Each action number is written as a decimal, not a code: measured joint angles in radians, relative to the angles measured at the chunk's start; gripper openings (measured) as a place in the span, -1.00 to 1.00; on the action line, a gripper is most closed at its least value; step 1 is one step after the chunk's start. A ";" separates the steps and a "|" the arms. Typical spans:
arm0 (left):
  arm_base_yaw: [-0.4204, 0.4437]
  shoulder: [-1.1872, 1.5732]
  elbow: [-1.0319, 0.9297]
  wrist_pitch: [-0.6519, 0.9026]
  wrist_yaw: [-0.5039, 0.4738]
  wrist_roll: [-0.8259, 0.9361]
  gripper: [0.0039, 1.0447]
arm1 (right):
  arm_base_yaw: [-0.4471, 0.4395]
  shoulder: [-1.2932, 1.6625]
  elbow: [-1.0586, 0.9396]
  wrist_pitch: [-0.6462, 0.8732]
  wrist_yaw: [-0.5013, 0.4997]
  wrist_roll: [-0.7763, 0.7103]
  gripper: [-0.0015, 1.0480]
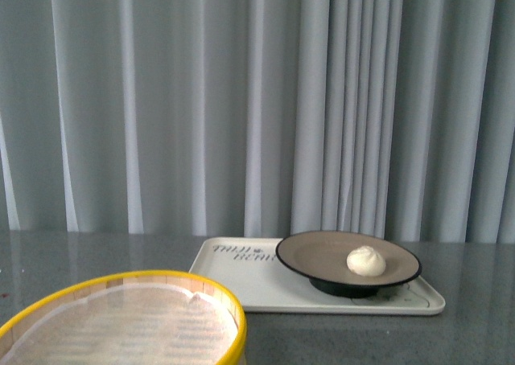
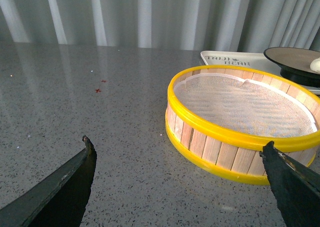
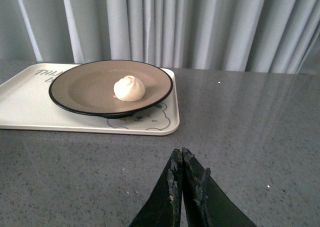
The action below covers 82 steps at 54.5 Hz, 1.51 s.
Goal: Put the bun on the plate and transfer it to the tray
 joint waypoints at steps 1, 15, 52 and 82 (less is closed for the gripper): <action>0.000 0.000 0.000 0.000 0.000 0.000 0.88 | -0.005 -0.016 -0.016 0.000 -0.003 0.000 -0.98; 0.000 0.000 0.000 0.000 0.000 0.000 0.88 | -0.094 -0.222 -0.174 -0.045 -0.092 0.012 -0.97; 0.000 0.000 0.000 0.000 0.000 0.000 0.88 | -0.103 -0.655 -0.319 -0.324 -0.097 0.014 -0.97; 0.000 0.000 0.000 0.000 0.000 0.000 0.88 | -0.103 -0.920 -0.319 -0.578 -0.097 0.014 -0.97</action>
